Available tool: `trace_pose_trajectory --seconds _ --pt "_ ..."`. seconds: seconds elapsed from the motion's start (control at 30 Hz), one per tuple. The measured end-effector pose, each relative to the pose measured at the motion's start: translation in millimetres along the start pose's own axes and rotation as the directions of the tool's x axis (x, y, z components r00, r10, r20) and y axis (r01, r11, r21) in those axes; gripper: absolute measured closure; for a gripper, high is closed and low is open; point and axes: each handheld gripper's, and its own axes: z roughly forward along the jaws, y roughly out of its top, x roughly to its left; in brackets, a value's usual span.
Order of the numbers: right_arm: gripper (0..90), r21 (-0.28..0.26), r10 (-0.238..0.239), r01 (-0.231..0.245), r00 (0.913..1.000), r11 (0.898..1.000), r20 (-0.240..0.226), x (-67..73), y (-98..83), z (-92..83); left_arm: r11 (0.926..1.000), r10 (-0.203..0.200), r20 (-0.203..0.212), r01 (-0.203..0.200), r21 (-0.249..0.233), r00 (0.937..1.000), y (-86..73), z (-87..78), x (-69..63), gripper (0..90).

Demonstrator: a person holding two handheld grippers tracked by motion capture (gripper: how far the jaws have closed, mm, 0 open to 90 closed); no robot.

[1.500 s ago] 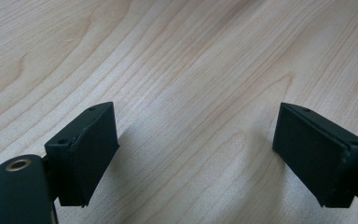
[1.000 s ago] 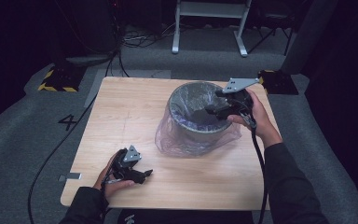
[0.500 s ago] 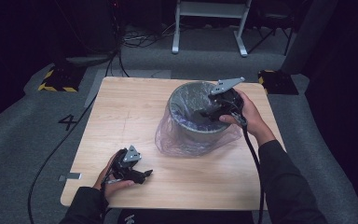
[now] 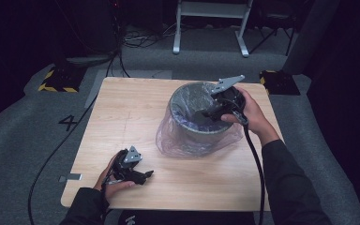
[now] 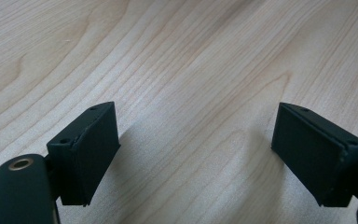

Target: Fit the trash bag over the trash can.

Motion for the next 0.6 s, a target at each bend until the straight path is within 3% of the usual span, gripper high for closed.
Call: trace_pose_trajectory --seconds 0.13,0.3,0.33,0.4,0.43,0.47,0.57,0.6 --pt "28.4 -0.048 -0.008 0.006 0.999 0.999 -0.044 3.8 4.1 -5.1 1.0 0.0 0.0 0.0 0.0 1.0 0.0 0.0 0.0 14.2" --pt "35.0 -0.012 -0.034 0.033 0.9964 0.999 -0.078 8.3 5.0 0.6 1.0 -0.002 -0.005 0.002 0.0 1.0 0.0 0.0 -0.6 14.2" --pt "45.7 0.031 -0.044 0.046 0.9959 0.998 -0.079 7.9 4.8 4.7 1.0 -0.002 -0.004 0.002 0.0 1.0 0.0 0.0 -0.6 14.2" --pt "45.5 0.054 -0.049 0.054 0.9949 0.997 -0.088 7.8 4.5 6.9 1.0 -0.002 -0.005 0.002 0.0 1.0 0.0 0.0 -0.6 14.2" --pt "45.2 0.1 -0.055 0.064 0.9946 0.993 -0.088 7.3 4.1 11.1 1.0 -0.002 -0.004 0.002 0.0 1.0 0.0 0.0 -0.5 14.2" --pt "45.2 0.1 -0.055 0.064 0.9946 0.993 -0.088 7.3 4.1 11.1 1.0 -0.002 -0.004 0.002 0.0 1.0 0.0 0.0 -0.5 14.2" --pt "40.9 0.145 -0.05 0.062 0.9951 0.988 -0.085 5.7 3.6 17.1 1.0 -0.002 -0.005 0.002 0.0 1.0 0.0 0.0 -0.6 14.3" --pt "36.7 0.181 -0.054 0.069 0.9948 0.981 -0.086 4.8 2.6 20.7 1.0 -0.002 -0.004 0.002 0.0 1.0 0.0 0.0 -0.6 14.2"
